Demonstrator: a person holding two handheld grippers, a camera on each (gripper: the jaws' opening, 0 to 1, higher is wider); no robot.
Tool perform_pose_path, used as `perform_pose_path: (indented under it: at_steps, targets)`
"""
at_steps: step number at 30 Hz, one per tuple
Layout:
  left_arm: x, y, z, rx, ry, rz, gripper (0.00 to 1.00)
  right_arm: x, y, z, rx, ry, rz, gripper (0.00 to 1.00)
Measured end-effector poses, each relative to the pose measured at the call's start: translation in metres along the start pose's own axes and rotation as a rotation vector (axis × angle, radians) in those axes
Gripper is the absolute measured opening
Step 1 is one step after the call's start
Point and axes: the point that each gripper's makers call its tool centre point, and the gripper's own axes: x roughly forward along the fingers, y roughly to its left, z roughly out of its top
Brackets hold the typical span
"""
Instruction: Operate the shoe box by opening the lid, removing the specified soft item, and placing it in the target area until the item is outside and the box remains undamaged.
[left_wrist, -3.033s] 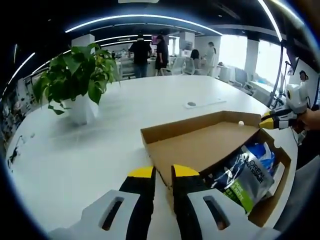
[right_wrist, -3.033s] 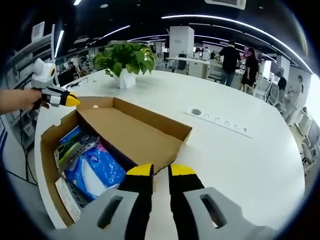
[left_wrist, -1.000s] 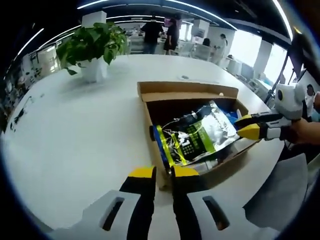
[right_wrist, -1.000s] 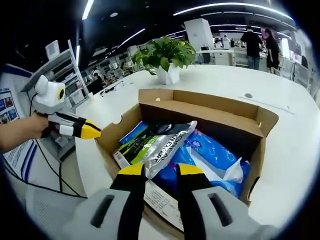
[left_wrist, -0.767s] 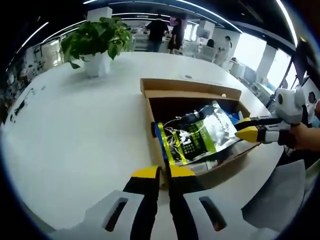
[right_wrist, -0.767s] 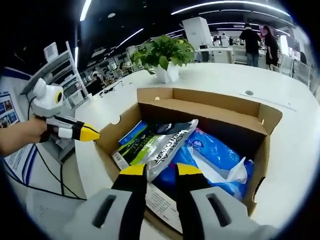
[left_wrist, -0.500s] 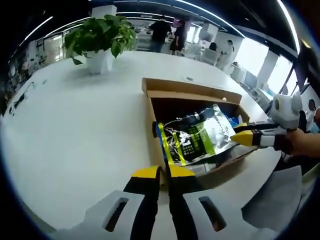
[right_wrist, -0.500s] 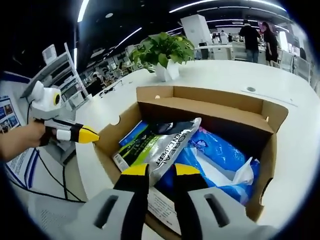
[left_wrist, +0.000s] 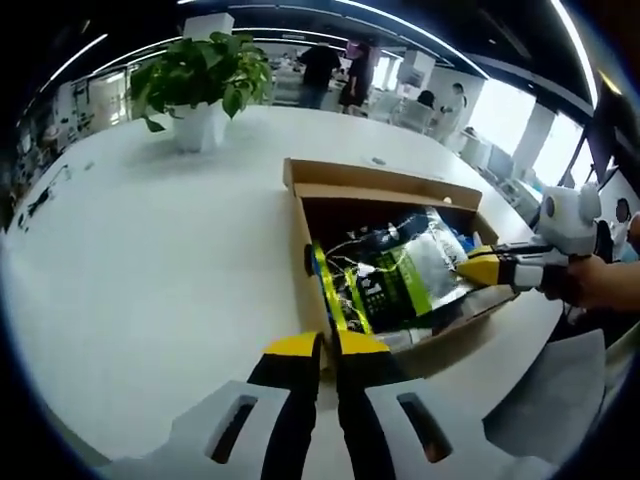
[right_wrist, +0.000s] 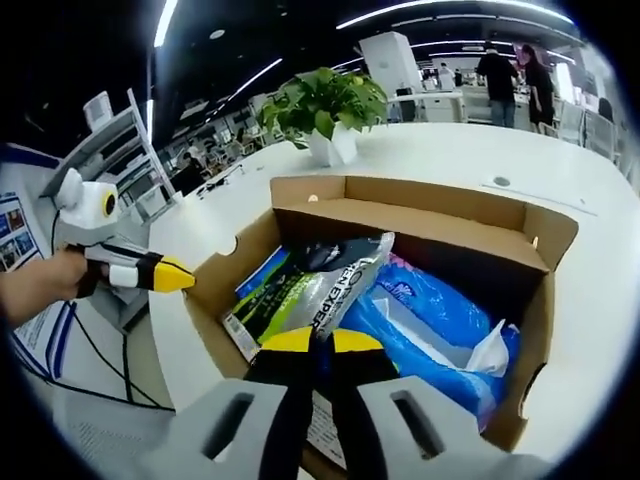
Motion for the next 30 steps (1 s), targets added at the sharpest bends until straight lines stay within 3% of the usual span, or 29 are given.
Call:
perform_pose_path:
  at_steps: [8,11,17,24,30]
  targets:
    - [0.0,0.0,0.0,-0.003,-0.006,0.001,0.03,-0.013,-0.002,0.0,-0.025,-0.012,-0.023,0.0]
    - [0.001,-0.001,0.001,0.036,-0.004,0.005,0.03,-0.018,-0.007,0.001,-0.034,-0.021,-0.043,0.0]
    - [-0.002,-0.002,0.013,0.059,-0.05,0.011,0.04,-0.029,-0.017,0.004,-0.055,-0.039,-0.075,0.0]
    - [0.0,-0.016,0.031,0.156,-0.072,0.01,0.12,-0.035,-0.023,0.005,-0.123,-0.037,-0.099,0.0]
    - [0.013,-0.036,0.037,0.189,-0.068,-0.043,0.16,-0.041,-0.029,0.0,-0.171,-0.024,-0.115,0.0]
